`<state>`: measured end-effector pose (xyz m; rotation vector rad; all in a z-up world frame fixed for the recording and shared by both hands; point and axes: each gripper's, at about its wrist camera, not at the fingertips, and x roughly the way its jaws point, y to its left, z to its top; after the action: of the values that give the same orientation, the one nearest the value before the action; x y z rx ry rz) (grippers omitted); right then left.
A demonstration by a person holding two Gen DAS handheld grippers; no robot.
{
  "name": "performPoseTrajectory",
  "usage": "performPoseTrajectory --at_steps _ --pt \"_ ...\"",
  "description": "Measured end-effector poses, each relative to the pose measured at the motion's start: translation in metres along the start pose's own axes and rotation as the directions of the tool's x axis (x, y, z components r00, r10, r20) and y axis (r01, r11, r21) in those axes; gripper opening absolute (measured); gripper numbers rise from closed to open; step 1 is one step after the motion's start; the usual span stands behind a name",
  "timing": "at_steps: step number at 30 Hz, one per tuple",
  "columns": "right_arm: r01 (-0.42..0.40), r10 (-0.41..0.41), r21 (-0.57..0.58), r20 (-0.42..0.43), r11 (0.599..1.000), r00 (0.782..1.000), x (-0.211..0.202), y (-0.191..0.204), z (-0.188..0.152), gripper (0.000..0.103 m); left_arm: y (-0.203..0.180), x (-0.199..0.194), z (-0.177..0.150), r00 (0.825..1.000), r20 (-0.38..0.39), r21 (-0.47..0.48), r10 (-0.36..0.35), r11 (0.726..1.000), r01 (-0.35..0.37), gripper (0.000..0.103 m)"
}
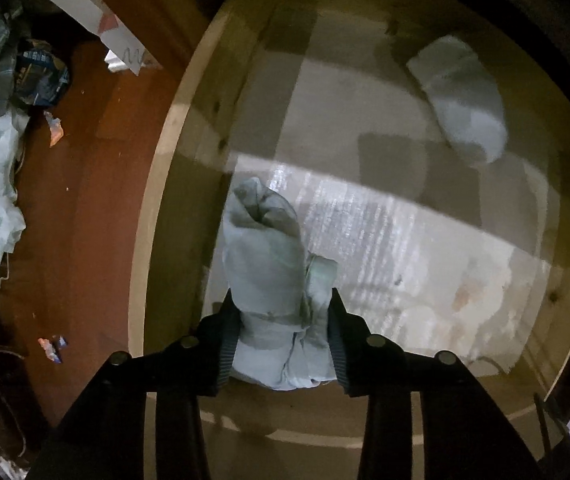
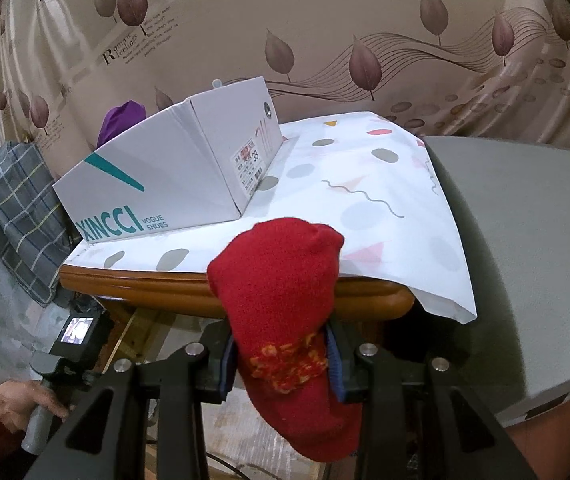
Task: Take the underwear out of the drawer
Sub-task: 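Carry the white cloth into the box with the left gripper while the right holds the sock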
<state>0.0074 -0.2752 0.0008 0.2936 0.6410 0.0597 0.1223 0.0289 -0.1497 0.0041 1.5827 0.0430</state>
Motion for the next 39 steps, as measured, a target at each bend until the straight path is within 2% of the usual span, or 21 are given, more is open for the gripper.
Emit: performPoseTrajectory --at_steps 8,15,18,25,30,32,36,39 --pt "0.011 -0.011 -0.014 0.004 1.0 1.0 0.0 0.002 -0.001 0.036 -0.015 -0.031 -0.019 0.995 0.095 0.053 -0.039 0.998 0.034 0.037" --pt "0.015 -0.015 -0.019 0.006 1.0 1.0 0.0 0.002 -0.001 0.036 -0.031 -0.071 -0.041 0.98 0.194 0.117 -0.053 0.993 0.03 0.037" --pt "0.015 -0.015 -0.02 0.005 1.0 1.0 0.0 0.002 -0.001 0.036 -0.026 -0.086 -0.051 0.97 0.234 0.136 -0.065 0.99 0.033 0.037" --pt "0.022 -0.022 -0.052 0.006 0.998 1.0 -0.003 0.006 -0.004 0.036 -0.02 -0.132 -0.073 0.933 0.356 0.175 -0.047 0.984 -0.017 0.037" --pt "0.01 -0.01 -0.076 0.001 0.997 1.0 -0.005 0.012 -0.008 0.036 -0.008 -0.175 -0.086 0.898 0.435 0.185 -0.064 0.983 -0.02 0.037" --pt "0.003 -0.003 -0.081 0.003 0.997 1.0 -0.006 0.014 -0.008 0.036 -0.003 -0.201 -0.091 0.877 0.475 0.186 -0.072 0.982 -0.02 0.037" --pt "-0.007 0.007 -0.082 0.002 0.997 1.0 -0.008 0.015 -0.011 0.036 0.008 -0.256 -0.093 0.823 0.563 0.184 -0.072 0.982 -0.04 0.037" --pt "-0.008 0.008 -0.085 0.004 0.996 1.0 -0.01 0.017 -0.012 0.036 0.016 -0.302 -0.088 0.772 0.631 0.179 -0.081 0.983 -0.043 0.037"
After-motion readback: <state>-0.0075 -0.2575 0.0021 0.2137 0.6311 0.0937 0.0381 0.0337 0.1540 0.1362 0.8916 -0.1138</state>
